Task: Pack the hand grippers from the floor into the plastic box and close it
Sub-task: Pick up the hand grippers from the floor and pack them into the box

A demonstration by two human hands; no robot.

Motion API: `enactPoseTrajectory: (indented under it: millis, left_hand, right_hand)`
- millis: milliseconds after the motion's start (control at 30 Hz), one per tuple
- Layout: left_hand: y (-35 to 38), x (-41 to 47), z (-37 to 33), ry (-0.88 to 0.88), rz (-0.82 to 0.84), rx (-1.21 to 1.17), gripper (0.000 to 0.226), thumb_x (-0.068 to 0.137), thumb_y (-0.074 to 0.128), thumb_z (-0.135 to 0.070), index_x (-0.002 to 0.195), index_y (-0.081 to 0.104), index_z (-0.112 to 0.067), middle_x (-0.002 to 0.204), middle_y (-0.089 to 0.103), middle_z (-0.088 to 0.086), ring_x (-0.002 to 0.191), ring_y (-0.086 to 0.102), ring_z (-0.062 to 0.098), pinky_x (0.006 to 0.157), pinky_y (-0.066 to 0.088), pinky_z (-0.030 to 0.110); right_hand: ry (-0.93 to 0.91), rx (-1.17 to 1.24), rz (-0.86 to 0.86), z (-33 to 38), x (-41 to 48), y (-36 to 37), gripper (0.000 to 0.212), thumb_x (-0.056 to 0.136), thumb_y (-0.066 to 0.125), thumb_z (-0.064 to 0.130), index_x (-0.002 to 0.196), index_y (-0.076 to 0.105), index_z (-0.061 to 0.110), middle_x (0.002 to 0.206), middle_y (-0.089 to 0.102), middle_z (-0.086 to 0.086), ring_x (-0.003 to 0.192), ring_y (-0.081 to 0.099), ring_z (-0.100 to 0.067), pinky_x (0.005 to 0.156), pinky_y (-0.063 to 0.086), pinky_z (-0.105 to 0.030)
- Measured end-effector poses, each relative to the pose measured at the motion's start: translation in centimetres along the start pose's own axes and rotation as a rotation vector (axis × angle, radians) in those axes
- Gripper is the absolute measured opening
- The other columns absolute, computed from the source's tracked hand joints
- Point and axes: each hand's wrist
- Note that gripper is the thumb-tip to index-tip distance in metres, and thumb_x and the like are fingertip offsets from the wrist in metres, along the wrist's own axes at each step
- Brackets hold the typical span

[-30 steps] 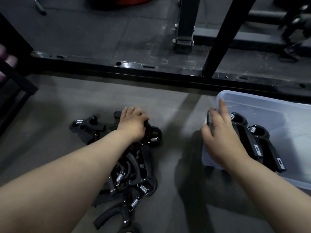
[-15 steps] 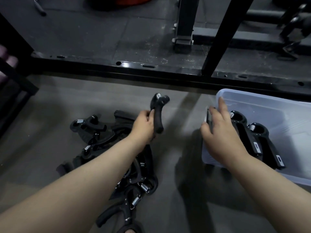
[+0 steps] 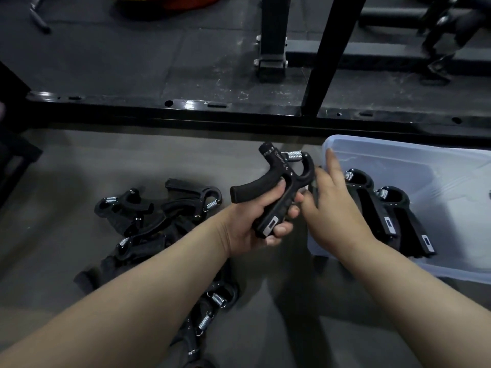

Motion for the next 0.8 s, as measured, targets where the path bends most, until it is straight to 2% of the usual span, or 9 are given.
enactPoseTrajectory:
  millis: [167,267,367,467,533,633,667,733,800]
  left_hand:
    - [-0.6,0.1,0.2,0.021,-0.035,-0.073,0.043,0.101,0.041,-0.049,0.118,0.054,-0.012,0.081,0.05,0.001,0.051,0.042,0.009,0.035,0.033,0.02]
    - [0.1,0.5,0.2,0.071,-0.117,-0.035,0.042,0.101,0.04,-0.047,0.118,0.055,-0.012,0.08,0.051,0.0,0.053,0.044,0.01,0.037,0.037,0.021]
    - [1.3,1.6,0.3,0.179,-0.271,0.065,0.04,0.1,0.042,-0.046,0.115,0.057,-0.013,0.083,0.056,0.001,0.061,0.053,0.012,0.048,0.046,0.025]
    - [2.3,2.7,0.4,0.312,-0.382,0.228,0.046,0.096,0.046,-0.049,0.117,0.063,-0.011,0.095,0.066,0.006,0.08,0.063,0.015,0.067,0.052,0.026]
    - [3.4,3.1,0.1,0.402,-0.425,0.332,0.048,0.095,0.048,-0.048,0.115,0.066,-0.009,0.096,0.07,0.008,0.083,0.067,0.013,0.069,0.052,0.024]
    - [4.4,3.9,-0.8,0.491,-0.458,0.397,0.036,0.099,0.05,-0.036,0.103,0.068,-0.005,0.085,0.071,0.0,0.076,0.068,0.006,0.064,0.051,0.017]
    - [4.7,4.1,-0.9,0.525,-0.457,0.426,0.035,0.097,0.055,-0.038,0.1,0.068,-0.006,0.089,0.071,0.004,0.08,0.068,0.008,0.067,0.052,0.019]
    - [4.7,5.0,-0.6,0.58,-0.49,0.517,0.031,0.088,0.067,-0.043,0.098,0.067,-0.014,0.113,0.061,0.021,0.095,0.065,0.016,0.077,0.052,0.024]
    - [5.0,5.6,-0.3,0.599,-0.53,0.591,0.013,0.084,0.066,-0.03,0.097,0.065,-0.028,0.124,0.047,0.017,0.105,0.055,0.013,0.083,0.046,0.014]
  right_hand:
    - [0.005,-0.028,-0.004,-0.1,0.0,0.2,0.051,0.096,0.044,0.03,0.146,0.034,0.023,0.159,-0.012,0.024,0.139,0.037,-0.015,0.096,0.039,-0.031]
    - [-0.005,-0.001,-0.014,-0.2,0.1,0.2,0.047,0.098,0.041,0.03,0.144,0.038,0.021,0.161,-0.008,0.02,0.142,0.031,-0.015,0.102,0.036,-0.033]
    - [-0.03,0.034,-0.03,-0.3,0.0,0.2,0.039,0.099,0.039,0.033,0.134,0.048,0.018,0.162,0.0,0.014,0.145,0.024,-0.019,0.113,0.032,-0.037]
    - [-0.061,0.1,-0.041,-0.6,-0.3,0.1,0.036,0.099,0.035,0.043,0.123,0.054,0.024,0.161,0.005,0.015,0.145,0.024,-0.018,0.113,0.032,-0.044]
    - [-0.074,0.147,-0.058,-0.8,-0.4,0.0,0.039,0.101,0.032,0.043,0.124,0.057,0.024,0.161,0.011,0.012,0.146,0.021,-0.013,0.117,0.027,-0.042]
    - [-0.093,0.198,-0.102,-0.8,-0.3,-0.3,0.052,0.098,0.027,0.048,0.13,0.057,0.018,0.156,0.027,0.006,0.144,0.024,-0.008,0.119,0.023,-0.036]
    - [-0.105,0.217,-0.119,-0.8,-0.3,-0.4,0.057,0.097,0.028,0.05,0.131,0.057,0.015,0.152,0.033,0.005,0.141,0.028,-0.007,0.118,0.025,-0.036]
    - [-0.151,0.28,-0.164,-0.8,-0.2,-0.9,0.057,0.094,0.032,0.047,0.126,0.06,0.009,0.14,0.045,0.002,0.132,0.039,-0.008,0.114,0.031,-0.035]
    - [-0.187,0.325,-0.212,-0.9,-0.1,-1.5,0.05,0.091,0.037,0.041,0.114,0.065,0.007,0.126,0.053,0.001,0.121,0.048,-0.007,0.107,0.037,-0.033]
Point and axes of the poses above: each hand's wrist, its own x-axis towards the middle knuckle, its own y-axis out of the palm, z = x × y
